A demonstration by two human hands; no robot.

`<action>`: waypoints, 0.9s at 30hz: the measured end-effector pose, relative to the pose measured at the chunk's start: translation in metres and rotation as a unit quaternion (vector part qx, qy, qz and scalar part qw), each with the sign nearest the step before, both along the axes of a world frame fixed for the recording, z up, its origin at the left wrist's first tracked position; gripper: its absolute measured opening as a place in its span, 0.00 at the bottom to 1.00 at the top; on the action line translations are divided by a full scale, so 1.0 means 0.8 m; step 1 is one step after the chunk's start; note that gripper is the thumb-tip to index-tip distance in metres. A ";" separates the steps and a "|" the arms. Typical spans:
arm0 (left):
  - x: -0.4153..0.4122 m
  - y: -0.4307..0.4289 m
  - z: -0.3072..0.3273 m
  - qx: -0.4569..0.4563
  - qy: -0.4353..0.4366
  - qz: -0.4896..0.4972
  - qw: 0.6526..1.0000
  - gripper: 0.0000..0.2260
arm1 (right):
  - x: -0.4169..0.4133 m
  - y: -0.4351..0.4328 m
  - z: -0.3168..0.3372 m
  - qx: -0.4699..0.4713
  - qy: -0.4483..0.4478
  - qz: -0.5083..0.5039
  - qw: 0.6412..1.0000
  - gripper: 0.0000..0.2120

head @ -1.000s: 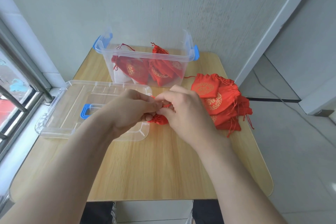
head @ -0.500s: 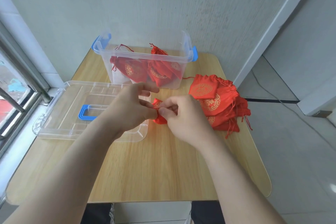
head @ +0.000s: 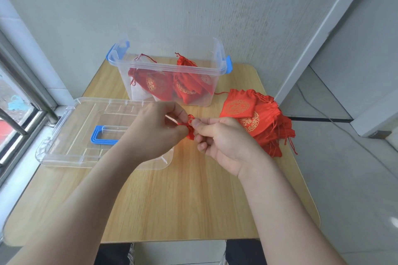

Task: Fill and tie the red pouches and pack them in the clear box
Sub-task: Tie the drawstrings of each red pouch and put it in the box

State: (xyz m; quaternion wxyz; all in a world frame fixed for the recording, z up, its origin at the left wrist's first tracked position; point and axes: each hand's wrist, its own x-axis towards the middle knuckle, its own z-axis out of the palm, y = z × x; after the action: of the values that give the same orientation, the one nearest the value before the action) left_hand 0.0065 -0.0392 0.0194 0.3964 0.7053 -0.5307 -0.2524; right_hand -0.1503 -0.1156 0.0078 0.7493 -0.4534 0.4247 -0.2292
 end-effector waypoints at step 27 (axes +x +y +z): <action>0.007 0.000 -0.007 0.029 -0.024 0.006 0.999 0.09 | 0.003 -0.003 -0.007 -0.040 0.051 -0.063 0.996 0.03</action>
State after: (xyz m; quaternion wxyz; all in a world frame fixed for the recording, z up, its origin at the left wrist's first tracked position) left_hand 0.0120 -0.0393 0.0136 0.3640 0.7257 -0.5283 -0.2484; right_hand -0.1477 -0.1183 0.0021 0.6920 -0.4663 0.4806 -0.2698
